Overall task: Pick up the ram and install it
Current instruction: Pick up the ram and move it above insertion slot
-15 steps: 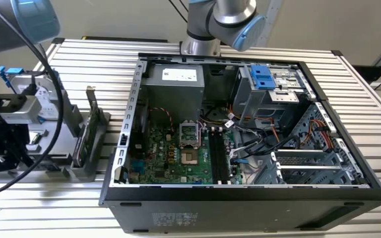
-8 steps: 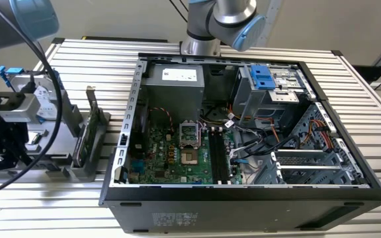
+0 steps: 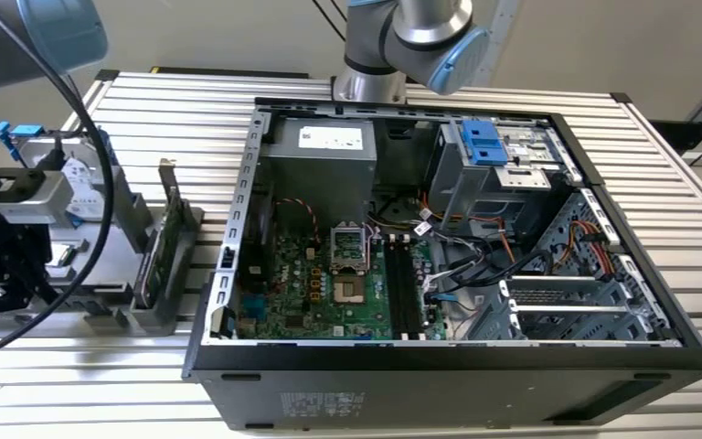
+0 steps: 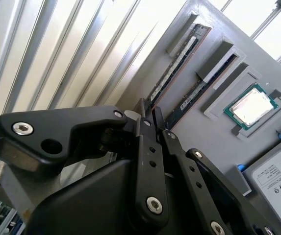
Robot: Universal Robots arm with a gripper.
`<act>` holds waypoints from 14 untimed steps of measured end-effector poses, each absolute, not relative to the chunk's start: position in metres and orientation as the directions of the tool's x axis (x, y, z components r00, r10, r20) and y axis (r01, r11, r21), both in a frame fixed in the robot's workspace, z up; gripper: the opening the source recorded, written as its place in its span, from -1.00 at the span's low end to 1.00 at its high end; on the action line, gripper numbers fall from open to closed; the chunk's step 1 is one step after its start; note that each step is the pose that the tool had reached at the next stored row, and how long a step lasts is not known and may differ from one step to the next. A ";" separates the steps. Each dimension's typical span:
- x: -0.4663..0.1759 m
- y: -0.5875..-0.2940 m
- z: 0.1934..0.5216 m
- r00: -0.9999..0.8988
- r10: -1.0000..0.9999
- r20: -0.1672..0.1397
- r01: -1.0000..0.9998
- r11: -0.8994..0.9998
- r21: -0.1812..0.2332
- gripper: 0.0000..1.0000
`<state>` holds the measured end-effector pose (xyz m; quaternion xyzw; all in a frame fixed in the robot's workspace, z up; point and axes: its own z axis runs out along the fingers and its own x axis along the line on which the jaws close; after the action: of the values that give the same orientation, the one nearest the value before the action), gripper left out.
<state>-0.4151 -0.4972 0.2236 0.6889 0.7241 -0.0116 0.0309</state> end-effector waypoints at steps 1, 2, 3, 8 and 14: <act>-0.415 -0.497 0.224 -0.049 0.997 -0.061 0.998 0.051 0.026 -1.00; -0.415 -0.497 0.225 -0.049 0.997 -0.061 0.998 0.051 0.025 -1.00; -0.415 -0.497 0.226 -0.049 0.997 -0.061 0.998 0.051 0.025 -1.00; -0.415 -0.497 0.230 -0.049 0.997 -0.061 0.998 0.051 0.026 -1.00; -0.415 -0.497 0.233 -0.049 0.997 -0.061 0.998 0.051 0.026 -1.00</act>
<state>-0.4151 -0.4972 0.2335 0.6889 0.7241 -0.0117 0.0309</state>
